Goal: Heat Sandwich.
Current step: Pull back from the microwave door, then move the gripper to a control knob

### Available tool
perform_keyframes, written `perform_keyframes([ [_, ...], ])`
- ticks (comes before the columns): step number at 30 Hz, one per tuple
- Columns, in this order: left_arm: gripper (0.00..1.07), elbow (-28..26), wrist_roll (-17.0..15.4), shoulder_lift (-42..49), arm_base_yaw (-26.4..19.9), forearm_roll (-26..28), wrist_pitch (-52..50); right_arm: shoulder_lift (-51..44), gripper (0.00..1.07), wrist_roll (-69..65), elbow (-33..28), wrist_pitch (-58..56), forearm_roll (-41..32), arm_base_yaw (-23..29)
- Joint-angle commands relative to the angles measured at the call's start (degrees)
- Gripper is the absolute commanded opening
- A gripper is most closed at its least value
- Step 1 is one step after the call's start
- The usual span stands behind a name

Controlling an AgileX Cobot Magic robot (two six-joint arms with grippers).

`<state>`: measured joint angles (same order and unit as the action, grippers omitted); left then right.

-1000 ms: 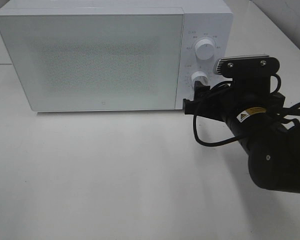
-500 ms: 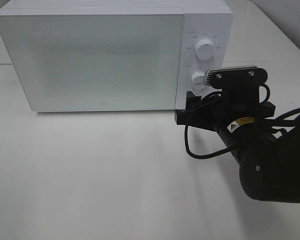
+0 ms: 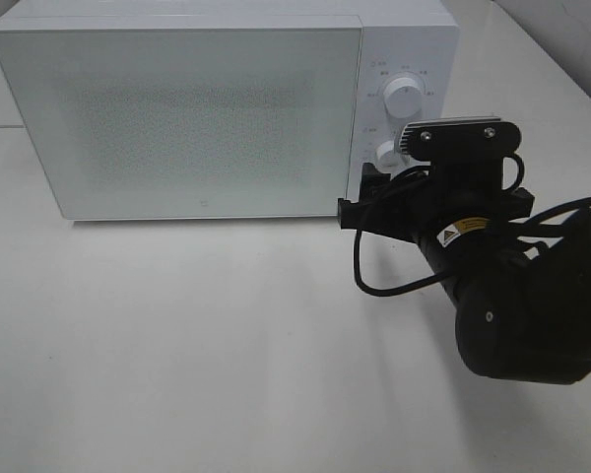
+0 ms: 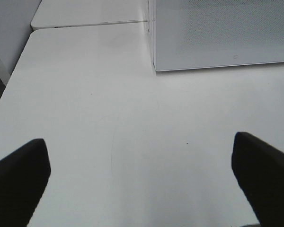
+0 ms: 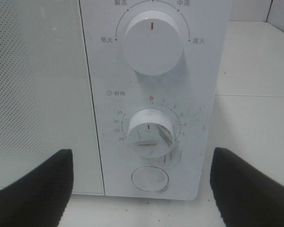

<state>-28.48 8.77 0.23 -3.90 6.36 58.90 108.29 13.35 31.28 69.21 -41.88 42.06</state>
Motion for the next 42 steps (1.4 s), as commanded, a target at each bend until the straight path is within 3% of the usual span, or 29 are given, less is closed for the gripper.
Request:
perform_keyframes([
  [1,1.04,0.17,-0.11,1.60,-0.06,0.17,0.17,2.23,0.76,-0.17,2.41,0.97,1.20,-0.92],
  [16,1.04,0.17,-0.11,1.60,-0.06,0.17,0.17,8.02,0.76,-0.17,10.71,-1.20,5.79,-6.53],
  [33,1.04,0.17,-0.11,1.60,-0.06,0.17,0.17,10.14,0.72,-0.34,12.55,-1.49,6.36,-6.82],
  [37,1.04,0.17,-0.11,1.60,-0.06,0.17,0.17,10.14,0.56,-0.34,12.61,-2.92,6.02,-6.76],
  [38,1.04,0.17,-0.11,1.60,-0.06,0.17,0.17,10.14,0.56,-0.34,12.61,-2.92,6.02,-6.76],
  [39,1.04,0.17,-0.11,1.60,-0.06,0.17,0.17,10.14,0.45,-0.34,12.61,-3.44,5.27,-6.70],
  [42,1.04,0.17,-0.11,1.60,-0.06,0.17,0.17,10.14,0.28,-0.34,12.61,-3.67,5.10,-6.70],
])
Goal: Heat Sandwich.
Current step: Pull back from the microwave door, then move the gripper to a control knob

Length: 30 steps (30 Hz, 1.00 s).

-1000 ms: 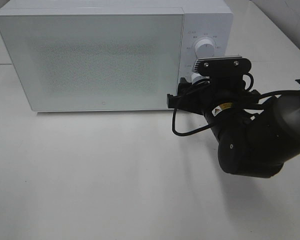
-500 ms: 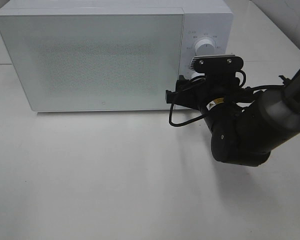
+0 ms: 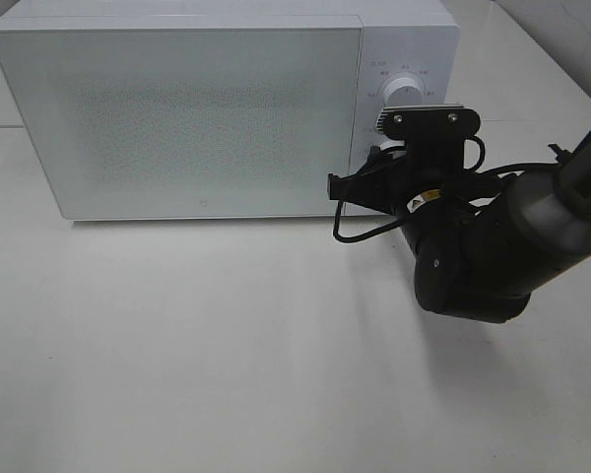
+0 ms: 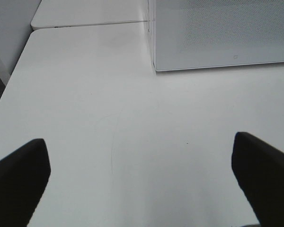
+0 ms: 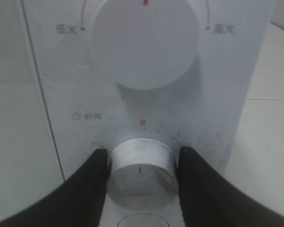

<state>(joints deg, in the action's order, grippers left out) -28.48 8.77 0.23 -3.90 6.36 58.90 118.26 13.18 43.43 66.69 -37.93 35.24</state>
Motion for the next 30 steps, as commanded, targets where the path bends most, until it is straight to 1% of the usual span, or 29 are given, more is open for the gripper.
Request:
perform_keyframes([
  [1,1.04,0.17,-0.11,1.60,-0.06,0.17,0.17,0.17,0.28,-0.17,0.46,-1.15,1.15,0.11],
  [2,1.04,0.17,-0.11,1.60,-0.06,0.17,0.17,0.17,0.19,-0.17,0.46,-1.15,1.15,0.11],
  [3,1.04,0.17,-0.11,1.60,-0.06,0.17,0.17,0.17,0.16,-0.17,0.46,-1.15,1.15,0.11],
  [5,1.04,0.17,-0.11,1.60,-0.06,0.17,0.17,0.17,0.13,-0.17,0.46,-1.15,1.15,0.11],
  [22,1.04,0.17,-0.11,1.60,-0.06,0.17,0.17,0.17,0.14,-1.55,0.52,0.46,1.09,0.11],
  [25,1.04,0.17,-0.11,1.60,-0.06,0.17,0.17,0.17,0.09,-4.64,0.52,1.38,1.09,0.11],
  [29,1.04,0.17,-0.11,1.60,-0.06,0.17,0.17,0.17,0.08,-9.11,0.52,2.41,1.43,0.11],
  [30,1.04,0.17,-0.11,1.60,-0.06,0.17,0.17,0.17,0.08,-13.18,0.52,3.15,1.55,0.11],
])
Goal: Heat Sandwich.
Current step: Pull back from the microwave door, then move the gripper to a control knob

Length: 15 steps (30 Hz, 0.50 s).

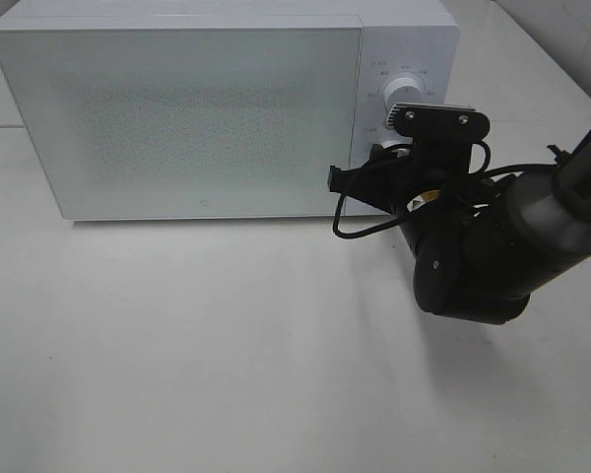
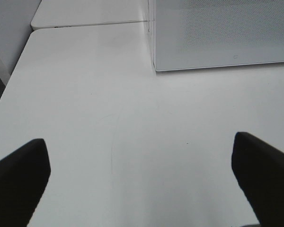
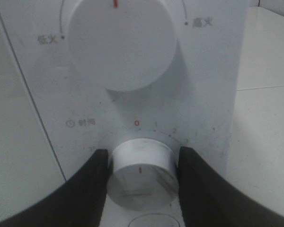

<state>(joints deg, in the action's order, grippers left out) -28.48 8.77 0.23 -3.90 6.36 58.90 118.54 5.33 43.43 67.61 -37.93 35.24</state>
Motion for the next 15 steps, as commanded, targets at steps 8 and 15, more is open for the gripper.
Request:
perform_keyframes([
  [8,1.04,0.17,-0.11,1.60,-0.06,0.17,0.17,-0.11,0.09,-31.05,0.52,4.70,3.04,0.11],
  [15,1.04,0.17,-0.11,1.60,-0.06,0.17,0.17,-0.11,0.09,-56.09,0.52,8.82,3.21,0.11],
])
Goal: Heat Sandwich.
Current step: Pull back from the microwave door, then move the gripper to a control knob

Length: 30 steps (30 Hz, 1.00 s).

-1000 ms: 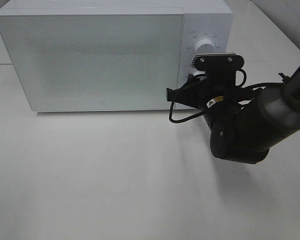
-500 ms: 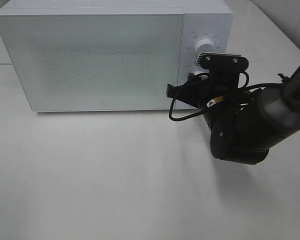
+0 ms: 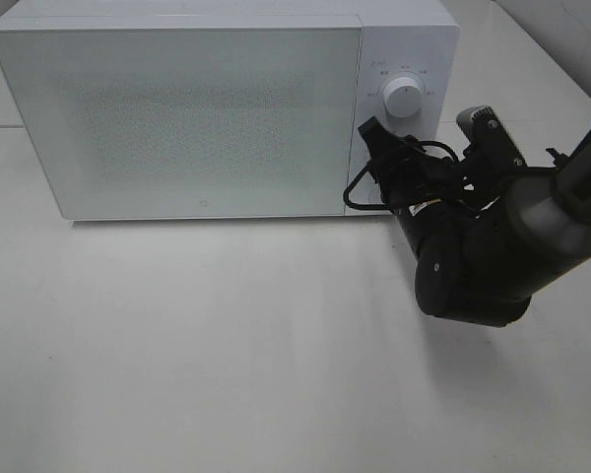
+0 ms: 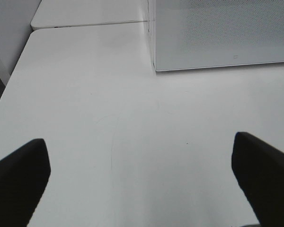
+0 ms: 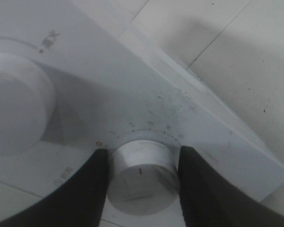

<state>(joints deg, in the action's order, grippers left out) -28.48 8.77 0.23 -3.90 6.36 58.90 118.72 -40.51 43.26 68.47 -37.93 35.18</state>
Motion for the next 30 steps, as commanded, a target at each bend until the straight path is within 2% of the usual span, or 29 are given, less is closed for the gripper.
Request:
perform_keyframes([
  [1,1.04,0.17,-0.11,1.60,-0.06,0.17,0.17,-0.29,0.09,-10.26,0.69,7.96,3.21,0.17],
  [4,1.04,0.17,-0.11,1.60,-0.06,0.17,0.17,-0.29,0.10,-20.34,0.69,9.45,3.21,0.17],
  [11,1.04,0.17,-0.11,1.60,-0.06,0.17,0.17,-0.29,0.10,-31.40,0.69,9.40,3.21,0.17],
  [15,1.04,0.17,-0.11,1.60,-0.06,0.17,0.17,-0.29,0.11,-43.66,0.69,9.40,2.75,0.17],
  [20,1.04,0.17,-0.11,1.60,-0.06,0.17,0.17,-0.29,0.11,-48.59,0.69,9.45,2.75,0.17],
  [30,1.04,0.17,-0.11,1.60,-0.06,0.17,0.17,-0.29,0.13,-48.93,0.69,9.45,2.75,0.17],
])
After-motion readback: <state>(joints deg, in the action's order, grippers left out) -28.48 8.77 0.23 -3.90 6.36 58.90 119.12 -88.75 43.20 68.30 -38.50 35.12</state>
